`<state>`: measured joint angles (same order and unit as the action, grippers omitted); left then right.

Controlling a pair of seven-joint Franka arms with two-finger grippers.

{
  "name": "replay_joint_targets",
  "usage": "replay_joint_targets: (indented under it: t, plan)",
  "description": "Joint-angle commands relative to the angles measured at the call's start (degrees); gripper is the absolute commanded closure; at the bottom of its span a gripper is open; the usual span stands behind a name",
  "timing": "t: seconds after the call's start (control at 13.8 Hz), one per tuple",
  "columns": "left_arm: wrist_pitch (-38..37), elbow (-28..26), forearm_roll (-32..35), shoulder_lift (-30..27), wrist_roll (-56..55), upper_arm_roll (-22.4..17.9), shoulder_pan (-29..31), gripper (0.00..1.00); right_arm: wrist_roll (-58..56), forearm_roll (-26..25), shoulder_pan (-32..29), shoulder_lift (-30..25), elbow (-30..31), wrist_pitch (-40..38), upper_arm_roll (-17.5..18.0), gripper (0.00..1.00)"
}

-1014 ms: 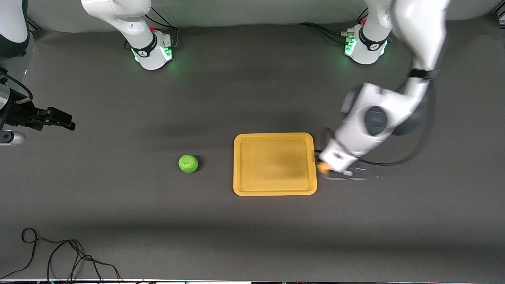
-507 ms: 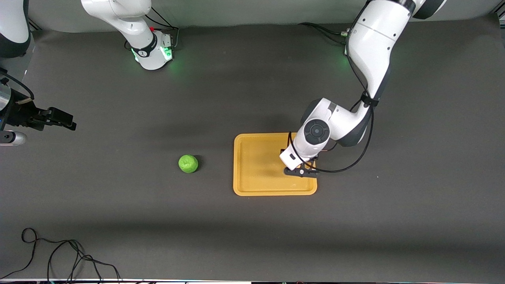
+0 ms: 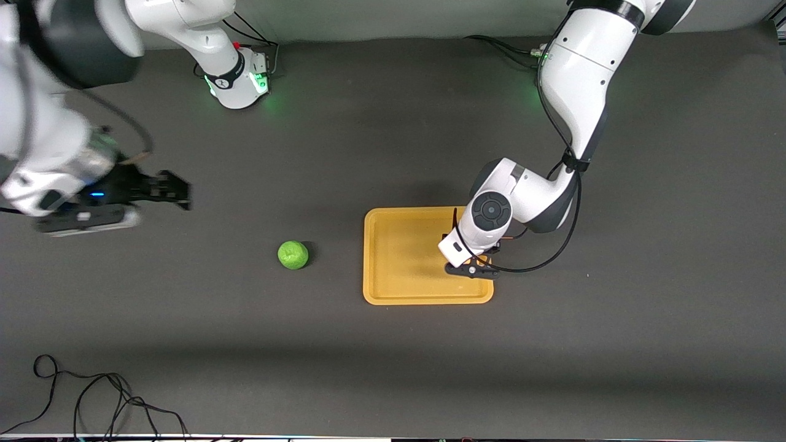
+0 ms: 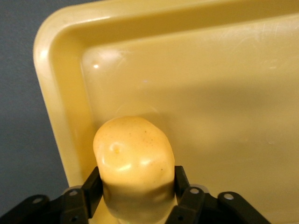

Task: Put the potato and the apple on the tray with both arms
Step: 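Release the potato on the tray while the right gripper reaches the apple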

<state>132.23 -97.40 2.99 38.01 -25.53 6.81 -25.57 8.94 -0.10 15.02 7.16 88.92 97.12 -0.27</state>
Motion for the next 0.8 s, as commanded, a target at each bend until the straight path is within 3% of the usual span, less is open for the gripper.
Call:
replay_joint_targets:
  t: [0.0, 0.22, 0.43, 0.72]
  plan:
    - [-2.15, 1.33, 0.97, -1.69, 0.13, -0.22, 0.69, 0.00, 8.78, 0.19, 7.89, 6.54, -6.81, -0.09, -0.61, 0.00]
    - [-8.12, 1.51, -1.14, -10.99, 0.39, -0.13, 4.37, 0.00, 10.92, -0.07, 10.56, 8.05, -4.91, 2.97, -0.69, 0.00]
    - [-13.11, 1.16, -1.32, -21.37, 1.96, -0.31, 10.17, 0.00, 10.22, -0.16, 9.68, 8.05, 3.17, 11.31, -2.00, 0.00]
    - [-25.08, 0.11, -1.23, -28.67, 13.63, -1.01, 17.64, 0.00, 10.22, 0.01, 9.68, 10.50, 14.51, 26.86, -3.77, 0.00]
